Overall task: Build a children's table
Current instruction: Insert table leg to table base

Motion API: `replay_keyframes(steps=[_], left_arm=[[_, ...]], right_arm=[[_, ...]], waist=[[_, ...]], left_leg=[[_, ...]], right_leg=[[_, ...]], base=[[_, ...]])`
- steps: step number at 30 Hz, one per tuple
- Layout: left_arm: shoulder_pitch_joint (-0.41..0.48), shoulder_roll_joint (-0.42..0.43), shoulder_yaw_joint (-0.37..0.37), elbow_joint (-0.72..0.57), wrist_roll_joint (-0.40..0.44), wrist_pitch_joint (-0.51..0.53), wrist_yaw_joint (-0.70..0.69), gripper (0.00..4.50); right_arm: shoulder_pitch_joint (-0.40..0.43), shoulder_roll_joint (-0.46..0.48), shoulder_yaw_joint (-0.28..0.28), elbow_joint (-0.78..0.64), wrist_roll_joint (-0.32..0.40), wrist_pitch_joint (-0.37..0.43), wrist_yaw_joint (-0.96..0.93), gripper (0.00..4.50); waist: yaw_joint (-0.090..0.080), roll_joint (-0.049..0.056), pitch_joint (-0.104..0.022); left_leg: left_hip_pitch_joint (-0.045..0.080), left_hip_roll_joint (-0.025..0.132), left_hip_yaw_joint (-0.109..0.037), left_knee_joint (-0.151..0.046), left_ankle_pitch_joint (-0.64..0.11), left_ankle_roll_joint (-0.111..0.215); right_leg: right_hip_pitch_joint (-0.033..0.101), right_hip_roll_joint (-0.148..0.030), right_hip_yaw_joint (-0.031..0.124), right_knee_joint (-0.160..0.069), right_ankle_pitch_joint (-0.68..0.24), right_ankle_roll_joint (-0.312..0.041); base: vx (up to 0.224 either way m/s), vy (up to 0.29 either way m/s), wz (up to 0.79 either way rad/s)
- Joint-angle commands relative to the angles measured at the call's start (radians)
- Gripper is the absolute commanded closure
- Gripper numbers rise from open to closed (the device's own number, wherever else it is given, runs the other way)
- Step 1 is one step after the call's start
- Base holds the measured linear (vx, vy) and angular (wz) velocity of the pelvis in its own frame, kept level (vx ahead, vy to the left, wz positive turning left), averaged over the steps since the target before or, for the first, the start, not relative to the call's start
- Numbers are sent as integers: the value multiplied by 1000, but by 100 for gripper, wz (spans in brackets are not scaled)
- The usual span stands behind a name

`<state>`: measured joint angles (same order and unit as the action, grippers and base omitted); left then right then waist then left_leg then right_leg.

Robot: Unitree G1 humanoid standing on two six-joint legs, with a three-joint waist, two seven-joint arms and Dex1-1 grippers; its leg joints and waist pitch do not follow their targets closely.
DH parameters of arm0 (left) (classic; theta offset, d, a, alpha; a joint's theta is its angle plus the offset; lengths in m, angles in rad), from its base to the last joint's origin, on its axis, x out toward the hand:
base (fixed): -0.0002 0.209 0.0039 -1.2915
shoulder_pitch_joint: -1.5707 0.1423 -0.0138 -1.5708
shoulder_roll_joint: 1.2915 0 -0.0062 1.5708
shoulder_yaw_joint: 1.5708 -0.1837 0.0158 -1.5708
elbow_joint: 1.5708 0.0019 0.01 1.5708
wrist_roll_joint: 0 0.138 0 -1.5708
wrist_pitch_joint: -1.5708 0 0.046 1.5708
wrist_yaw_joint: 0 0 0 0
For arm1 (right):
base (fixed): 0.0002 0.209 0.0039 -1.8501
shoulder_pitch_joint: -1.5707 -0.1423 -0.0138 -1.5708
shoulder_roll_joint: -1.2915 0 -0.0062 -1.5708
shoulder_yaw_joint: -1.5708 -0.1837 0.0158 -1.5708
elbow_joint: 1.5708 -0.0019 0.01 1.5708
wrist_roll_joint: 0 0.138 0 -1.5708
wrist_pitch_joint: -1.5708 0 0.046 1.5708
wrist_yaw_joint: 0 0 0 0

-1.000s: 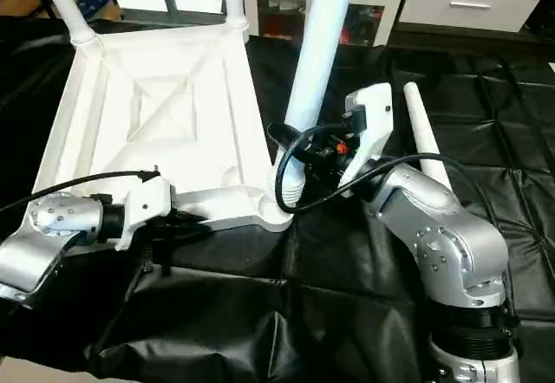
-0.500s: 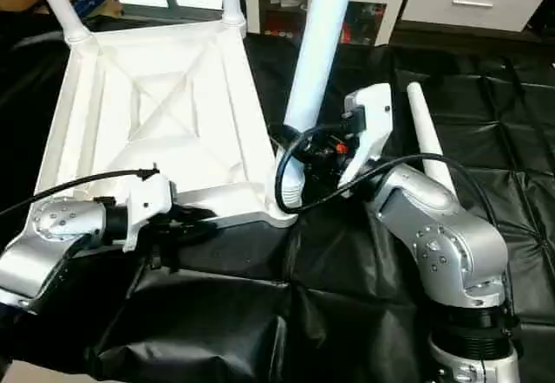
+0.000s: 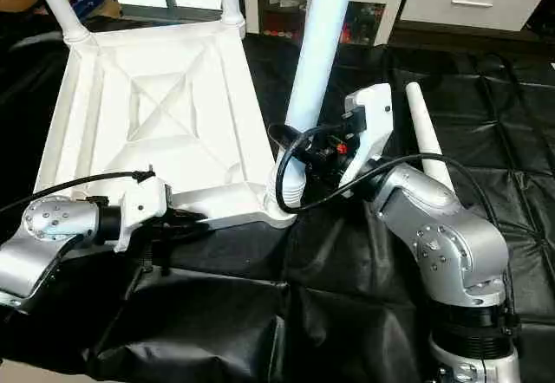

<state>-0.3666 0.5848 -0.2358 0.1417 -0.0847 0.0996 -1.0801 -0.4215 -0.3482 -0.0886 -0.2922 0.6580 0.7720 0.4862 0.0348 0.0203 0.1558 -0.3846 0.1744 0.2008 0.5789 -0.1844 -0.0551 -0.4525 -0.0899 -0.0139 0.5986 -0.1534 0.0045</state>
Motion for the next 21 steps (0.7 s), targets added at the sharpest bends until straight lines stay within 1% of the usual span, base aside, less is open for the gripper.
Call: replay_keyframes(steps=[1,4,7,8,9,11,12,14,15,17,18,21], left_arm=[[11,-7,-8,40,11,8,18,450],[11,-12,-7,42,7,9,14,450],[12,-11,-10,45,9,6,10,450],[11,-8,-17,51,21,-5,13,450],[11,-8,-17,51,21,-5,13,450],[11,-3,-28,55,38,-14,11,450],[10,-2,-32,57,45,-17,11,450],[11,-5,-34,54,47,-16,15,450],[11,-7,-38,51,52,-14,19,450],[13,-10,-42,47,57,-11,22,450],[14,-11,-44,46,60,-11,24,450],[14,-16,-43,45,61,-9,33,450]], right_arm=[[-7,-6,-3,0,1,-17,5,266],[-1,-8,5,-6,-7,-20,8,266],[7,-14,20,-10,-30,-36,12,266],[13,-19,35,-9,-56,-59,15,266],[13,-19,35,-9,-56,-59,15,266],[21,-26,54,-5,-91,-96,24,266],[26,-34,67,-2,-114,-118,31,266],[33,-35,77,1,-128,-140,40,266],[40,-35,85,3,-137,-157,50,267],[50,-35,93,2,-141,-172,64,267],[56,-35,97,2,-143,-181,72,267],[74,-38,102,3,-147,-199,88,267]], waist=[[3,-7,-72],[4,-7,-74],[5,-4,-75],[5,-5,-76],[5,-4,-75],[5,-5,-76],[5,-3,-75],[5,-4,-76],[5,-6,-74],[4,-6,-73],[4,-8,-72],[5,-7,-71]], left_leg=[[20,35,-12,-69,-134,40],[20,35,-13,-68,-127,41],[20,35,-12,-67,-122,42],[20,35,-12,-67,-119,40],[19,35,-12,-67,-124,41],[19,35,-12,-67,-128,40],[19,35,-12,-67,-131,40],[19,35,-12,-67,-132,42],[18,35,-12,-67,-134,45],[19,36,-13,-68,-144,48],[18,37,-13,-68,-145,50],[20,38,-13,-68,-149,55]], right_leg=[[58,-33,29,-57,-164,-232],[59,-33,29,-55,-153,-233],[59,-32,29,-55,-143,-236],[59,-32,28,-54,-138,-235],[58,-33,29,-55,-140,-234],[60,-33,29,-55,-142,-232],[59,-34,29,-56,-144,-231],[60,-34,30,-55,-141,-231],[59,-33,30,-56,-142,-232],[59,-34,30,-57,-154,-231],[59,-35,30,-57,-159,-230],[57,-34,30,-59,-166,-229]], base=[[0,0,0],[0,0,0],[0,0,0],[0,0,0],[0,0,0],[0,0,0],[0,0,0],[0,0,0],[0,0,0],[0,0,0],[0,0,0],[0,0,0]])
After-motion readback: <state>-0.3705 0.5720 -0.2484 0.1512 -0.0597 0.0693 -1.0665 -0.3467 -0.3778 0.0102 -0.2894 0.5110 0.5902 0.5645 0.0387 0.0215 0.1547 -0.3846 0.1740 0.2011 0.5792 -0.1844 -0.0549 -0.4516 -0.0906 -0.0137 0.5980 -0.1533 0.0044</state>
